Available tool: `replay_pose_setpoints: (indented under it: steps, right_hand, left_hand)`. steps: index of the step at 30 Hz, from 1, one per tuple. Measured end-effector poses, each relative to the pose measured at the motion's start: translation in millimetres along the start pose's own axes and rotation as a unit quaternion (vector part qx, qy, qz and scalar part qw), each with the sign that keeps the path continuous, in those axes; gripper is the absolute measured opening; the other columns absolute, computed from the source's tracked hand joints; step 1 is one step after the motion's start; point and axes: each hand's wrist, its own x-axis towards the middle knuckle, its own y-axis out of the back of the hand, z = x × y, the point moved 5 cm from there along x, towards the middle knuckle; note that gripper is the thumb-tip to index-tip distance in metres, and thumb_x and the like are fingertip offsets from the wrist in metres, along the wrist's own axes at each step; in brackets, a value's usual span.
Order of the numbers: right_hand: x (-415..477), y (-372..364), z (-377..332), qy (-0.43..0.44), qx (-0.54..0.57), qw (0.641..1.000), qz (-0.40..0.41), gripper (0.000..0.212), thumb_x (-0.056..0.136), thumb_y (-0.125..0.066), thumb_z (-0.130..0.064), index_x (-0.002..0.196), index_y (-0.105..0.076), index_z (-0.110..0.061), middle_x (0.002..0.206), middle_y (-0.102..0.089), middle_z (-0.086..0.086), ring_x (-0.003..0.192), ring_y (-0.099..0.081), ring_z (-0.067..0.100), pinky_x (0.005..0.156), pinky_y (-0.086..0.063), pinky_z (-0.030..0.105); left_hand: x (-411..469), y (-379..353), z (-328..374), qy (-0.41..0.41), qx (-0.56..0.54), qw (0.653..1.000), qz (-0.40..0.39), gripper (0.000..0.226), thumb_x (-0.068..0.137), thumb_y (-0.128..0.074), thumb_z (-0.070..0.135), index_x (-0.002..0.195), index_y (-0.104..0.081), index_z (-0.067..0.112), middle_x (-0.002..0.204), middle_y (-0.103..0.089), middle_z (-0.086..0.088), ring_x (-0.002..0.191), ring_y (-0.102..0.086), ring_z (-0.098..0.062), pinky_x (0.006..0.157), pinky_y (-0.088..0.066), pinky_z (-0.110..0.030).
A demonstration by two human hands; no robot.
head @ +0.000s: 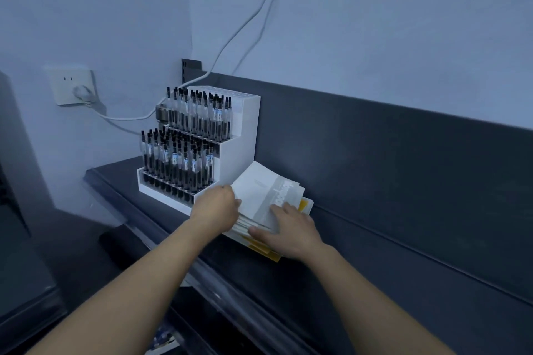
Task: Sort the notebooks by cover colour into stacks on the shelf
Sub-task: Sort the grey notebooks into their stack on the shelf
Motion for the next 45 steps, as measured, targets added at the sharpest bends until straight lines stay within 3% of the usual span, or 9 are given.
replay_pose_setpoints:
  steps: [7,11,15,20,23,29,36,39,45]
  right_hand:
    - [0.9,4.7,-14.0,0.009,0.074,0.997,0.034,0.085,0.081,-0.051,-0.071,0.146,-0.032,-0.021,0.150,-0.037,-0.001,0.137,-0.033,0.021,0.112,-0.029,0.039]
    - [1.6,-7.2,-6.4,-0.054,0.050,0.997,0.022,0.091,0.075,-0.045,-0.081,0.144,-0.031,-0.023,0.142,-0.038,0.006,0.133,-0.032,0.026,0.112,-0.023,0.042]
    - [-3.0,-8.7,-11.5,-0.030,0.043,0.999,0.015,0.090,0.070,-0.056,-0.077,0.139,-0.033,-0.026,0.138,-0.039,0.001,0.132,-0.033,0.023,0.113,-0.014,0.042]
    - [-12.5,-5.1,-16.7,-0.003,0.055,0.998,0.032,0.087,0.071,-0.067,-0.066,0.141,-0.036,-0.026,0.139,-0.041,-0.002,0.132,-0.033,0.020,0.112,-0.017,0.036]
    - [-18.6,-4.9,-17.8,-0.003,0.082,0.996,0.036,0.099,0.070,-0.070,-0.064,0.149,-0.024,-0.026,0.150,-0.033,-0.004,0.140,-0.025,0.016,0.116,-0.009,0.037]
    - [-34.3,2.4,-21.4,-0.046,0.140,0.988,0.047,0.118,0.068,-0.078,-0.054,0.152,-0.002,-0.023,0.149,-0.035,-0.003,0.136,-0.029,0.022,0.116,-0.019,0.040]
    - [-38.9,2.7,-22.1,-0.063,0.109,0.987,0.103,0.103,0.066,-0.077,-0.057,0.144,-0.021,-0.020,0.128,-0.055,-0.003,0.120,-0.047,0.023,0.103,-0.033,0.035]
    - [-41.4,2.9,-19.3,-0.045,0.129,0.981,0.137,0.082,0.067,-0.075,-0.059,0.130,-0.038,-0.022,0.119,-0.058,-0.008,0.113,-0.051,0.020,0.094,-0.033,0.031]
    - [-43.8,2.8,-10.8,-0.096,0.087,0.974,0.187,0.077,0.066,-0.062,-0.076,0.124,-0.050,-0.026,0.109,-0.062,-0.005,0.102,-0.053,0.018,0.086,-0.034,0.030]
  left_hand:
    - [5.8,2.5,-17.8,0.038,-0.057,0.998,-0.003,0.033,0.096,-0.050,0.034,0.113,-0.053,0.006,0.111,-0.060,-0.011,0.100,-0.060,-0.029,0.074,-0.047,-0.034]
    - [5.9,2.3,-24.3,0.058,-0.075,0.995,-0.016,0.035,0.095,-0.050,0.040,0.112,-0.054,0.009,0.109,-0.062,-0.008,0.099,-0.059,-0.029,0.075,-0.048,-0.035]
    - [2.7,4.9,-28.1,0.063,-0.081,0.995,-0.012,0.038,0.094,-0.049,0.043,0.116,-0.055,0.012,0.109,-0.063,-0.006,0.100,-0.060,-0.028,0.076,-0.050,-0.035]
    - [-6.6,5.2,-37.8,0.078,-0.092,0.992,-0.023,0.043,0.094,-0.050,0.045,0.126,-0.050,0.016,0.117,-0.062,-0.006,0.106,-0.059,-0.028,0.078,-0.047,-0.034]
    - [-9.1,7.1,-42.2,0.095,-0.092,0.990,-0.045,0.042,0.092,-0.052,0.047,0.117,-0.055,0.013,0.111,-0.063,-0.006,0.101,-0.060,-0.026,0.076,-0.049,-0.033]
    - [-17.5,7.7,-43.2,0.102,-0.118,0.986,-0.055,0.039,0.094,-0.051,0.042,0.118,-0.055,0.012,0.114,-0.062,-0.006,0.102,-0.059,-0.027,0.081,-0.050,-0.035]
    - [-28.2,13.9,-44.1,0.111,-0.153,0.982,-0.019,0.027,0.097,-0.049,0.032,0.108,-0.055,0.008,0.108,-0.062,-0.009,0.089,-0.054,-0.026,0.071,-0.044,-0.032]
    - [-33.4,14.7,-46.2,0.124,-0.179,0.976,-0.012,0.026,0.099,-0.047,0.029,0.113,-0.052,0.008,0.110,-0.061,-0.009,0.088,-0.052,-0.025,0.069,-0.041,-0.031]
    - [-38.0,21.7,-45.5,0.124,-0.154,0.980,-0.010,0.028,0.100,-0.045,0.033,0.110,-0.049,0.007,0.109,-0.060,-0.010,0.085,-0.050,-0.024,0.069,-0.042,-0.033]
